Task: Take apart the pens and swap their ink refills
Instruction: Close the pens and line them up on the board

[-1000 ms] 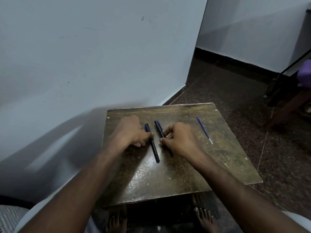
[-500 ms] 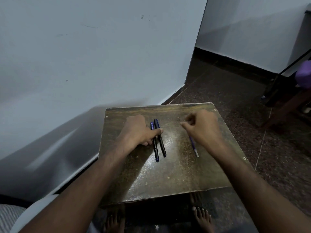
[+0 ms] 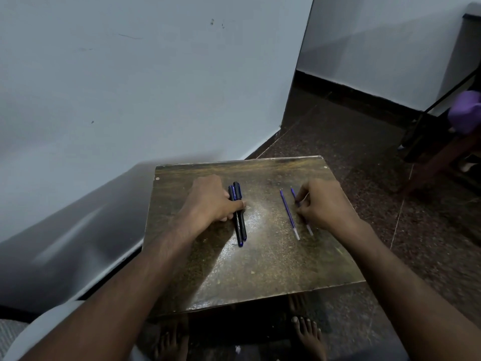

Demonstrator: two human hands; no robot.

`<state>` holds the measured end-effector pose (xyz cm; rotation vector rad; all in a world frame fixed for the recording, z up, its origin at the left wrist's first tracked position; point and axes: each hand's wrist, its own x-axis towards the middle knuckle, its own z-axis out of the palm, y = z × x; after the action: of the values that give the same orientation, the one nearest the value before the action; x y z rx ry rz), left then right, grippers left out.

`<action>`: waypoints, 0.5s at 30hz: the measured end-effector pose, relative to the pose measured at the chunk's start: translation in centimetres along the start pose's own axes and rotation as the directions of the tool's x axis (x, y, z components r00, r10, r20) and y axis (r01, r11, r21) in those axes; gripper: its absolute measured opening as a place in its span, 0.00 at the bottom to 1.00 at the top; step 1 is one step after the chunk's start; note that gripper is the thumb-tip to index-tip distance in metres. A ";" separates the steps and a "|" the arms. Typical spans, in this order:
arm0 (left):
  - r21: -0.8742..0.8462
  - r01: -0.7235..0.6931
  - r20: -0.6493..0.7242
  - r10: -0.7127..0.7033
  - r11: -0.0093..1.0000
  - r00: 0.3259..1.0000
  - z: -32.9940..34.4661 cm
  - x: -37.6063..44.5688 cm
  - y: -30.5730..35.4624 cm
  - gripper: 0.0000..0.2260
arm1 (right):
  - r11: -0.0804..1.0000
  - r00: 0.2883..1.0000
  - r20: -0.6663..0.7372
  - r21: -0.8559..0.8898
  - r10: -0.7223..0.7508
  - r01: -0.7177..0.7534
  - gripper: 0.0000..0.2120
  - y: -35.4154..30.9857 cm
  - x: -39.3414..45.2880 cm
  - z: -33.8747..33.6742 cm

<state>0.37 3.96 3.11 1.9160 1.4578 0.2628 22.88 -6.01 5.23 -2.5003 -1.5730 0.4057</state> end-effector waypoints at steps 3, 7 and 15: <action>-0.010 0.007 -0.001 -0.007 1.000 1.000 0.1 0.1 -0.1 0.15 | 0.999 0.999 0.033 0.052 -0.008 0.006 0.05 -0.3 -0.4 0.6; 0.000 0.012 -0.001 -0.012 1.000 1.000 0.3 0.1 0.0 0.15 | 0.997 0.999 -0.004 0.071 -0.035 0.035 0.09 -1.3 -0.3 1.5; 0.032 0.011 -0.057 -0.009 0.999 0.998 0.7 0.4 0.0 0.15 | 0.990 0.991 -0.041 0.057 -0.128 0.130 0.01 -4.0 -0.2 3.3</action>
<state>0.89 4.08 2.52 1.9408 1.5168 0.2932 18.39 -4.50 3.26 -2.3329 -1.6722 0.3800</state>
